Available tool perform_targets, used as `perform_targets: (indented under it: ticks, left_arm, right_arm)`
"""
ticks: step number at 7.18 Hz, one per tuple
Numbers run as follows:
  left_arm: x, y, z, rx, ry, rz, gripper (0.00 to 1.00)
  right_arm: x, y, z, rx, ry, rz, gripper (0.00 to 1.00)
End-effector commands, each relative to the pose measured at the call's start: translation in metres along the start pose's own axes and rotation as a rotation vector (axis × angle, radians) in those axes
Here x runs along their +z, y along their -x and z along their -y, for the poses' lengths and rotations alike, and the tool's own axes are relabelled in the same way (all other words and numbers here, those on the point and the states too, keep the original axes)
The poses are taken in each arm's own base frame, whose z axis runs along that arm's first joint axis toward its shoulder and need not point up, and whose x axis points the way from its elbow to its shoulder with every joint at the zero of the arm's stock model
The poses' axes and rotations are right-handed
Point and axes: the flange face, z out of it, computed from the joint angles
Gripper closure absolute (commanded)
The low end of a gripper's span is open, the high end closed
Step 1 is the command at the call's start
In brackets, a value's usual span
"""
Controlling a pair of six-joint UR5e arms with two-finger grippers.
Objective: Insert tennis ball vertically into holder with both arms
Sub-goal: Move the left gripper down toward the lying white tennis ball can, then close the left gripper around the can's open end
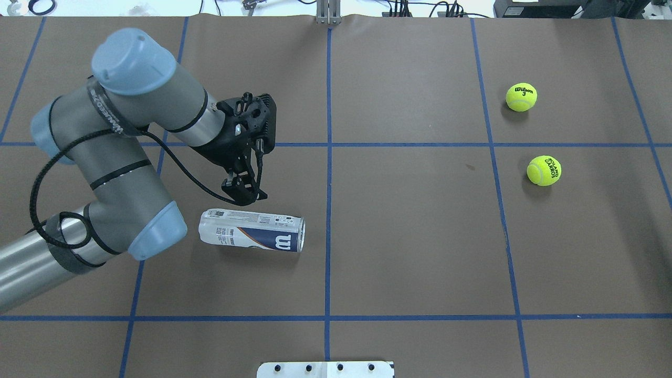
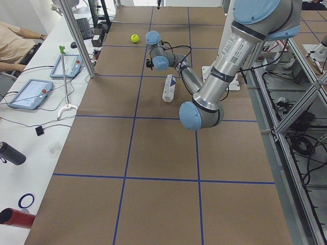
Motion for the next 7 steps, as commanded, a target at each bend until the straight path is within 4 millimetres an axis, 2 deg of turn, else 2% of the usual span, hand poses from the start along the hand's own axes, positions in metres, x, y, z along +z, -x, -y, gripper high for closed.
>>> perform_targets:
  ticks: [1,2,3,6,7]
  left_arm:
    - [0.033,-0.076,0.028,0.066,0.145,0.032,0.00]
    - [0.052,-0.097,0.035,0.099,0.164,0.040,0.00]
    - [0.062,-0.102,0.039,0.108,0.172,0.036,0.00]
    - [0.092,-0.084,0.064,0.136,0.176,0.031,0.00]
    - [0.100,-0.081,0.065,0.140,0.165,0.034,0.00]
  right_arm:
    - [0.000,0.000,0.000,0.008,0.000,-0.001,0.00]
    - [0.000,0.000,0.000,0.009,0.000,-0.001,0.00]
    - [0.000,0.000,0.001,0.008,-0.002,-0.001,0.00]
    - [0.000,0.000,0.001,0.009,0.000,0.000,0.00]
    - [0.000,0.000,0.001,0.009,0.000,0.000,0.00]
